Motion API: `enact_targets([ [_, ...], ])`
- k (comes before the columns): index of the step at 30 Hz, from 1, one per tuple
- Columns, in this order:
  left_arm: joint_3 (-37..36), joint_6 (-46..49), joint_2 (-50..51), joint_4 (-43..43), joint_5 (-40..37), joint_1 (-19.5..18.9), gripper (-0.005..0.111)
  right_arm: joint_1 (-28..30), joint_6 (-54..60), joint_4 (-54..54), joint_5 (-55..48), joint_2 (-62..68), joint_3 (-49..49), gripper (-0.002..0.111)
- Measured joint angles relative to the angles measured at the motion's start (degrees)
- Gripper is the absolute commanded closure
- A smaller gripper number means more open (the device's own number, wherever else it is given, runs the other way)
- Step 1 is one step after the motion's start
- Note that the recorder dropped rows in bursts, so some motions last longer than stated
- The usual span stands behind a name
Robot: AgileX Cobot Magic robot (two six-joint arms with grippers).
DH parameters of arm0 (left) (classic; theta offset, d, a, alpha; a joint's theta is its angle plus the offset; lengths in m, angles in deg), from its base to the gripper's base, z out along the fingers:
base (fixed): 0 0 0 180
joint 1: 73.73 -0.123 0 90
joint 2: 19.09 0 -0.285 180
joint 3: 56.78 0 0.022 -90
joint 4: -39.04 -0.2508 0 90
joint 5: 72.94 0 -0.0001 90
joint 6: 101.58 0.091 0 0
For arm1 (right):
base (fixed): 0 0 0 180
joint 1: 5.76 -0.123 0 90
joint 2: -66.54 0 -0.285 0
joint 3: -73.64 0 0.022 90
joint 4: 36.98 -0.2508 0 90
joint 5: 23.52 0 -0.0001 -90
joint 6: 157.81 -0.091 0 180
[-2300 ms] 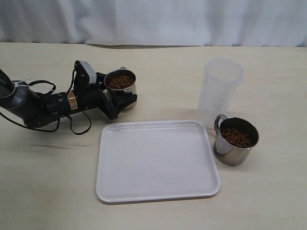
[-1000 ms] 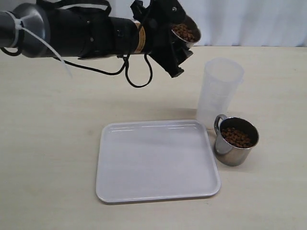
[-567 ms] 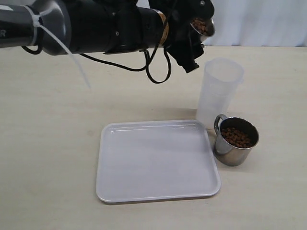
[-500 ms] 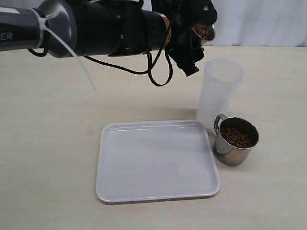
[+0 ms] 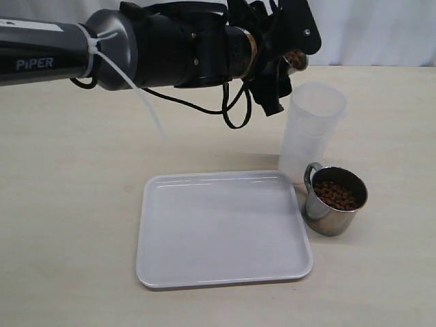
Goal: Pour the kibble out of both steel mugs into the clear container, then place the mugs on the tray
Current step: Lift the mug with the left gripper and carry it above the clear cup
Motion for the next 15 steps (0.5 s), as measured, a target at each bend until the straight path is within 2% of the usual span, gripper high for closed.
enact_targets([
  [15,0.00,5.09,0.00,0.66,-0.57,0.09,0.107,0.00,0.00,0.00,0.00,0.00,0.00,0.103],
])
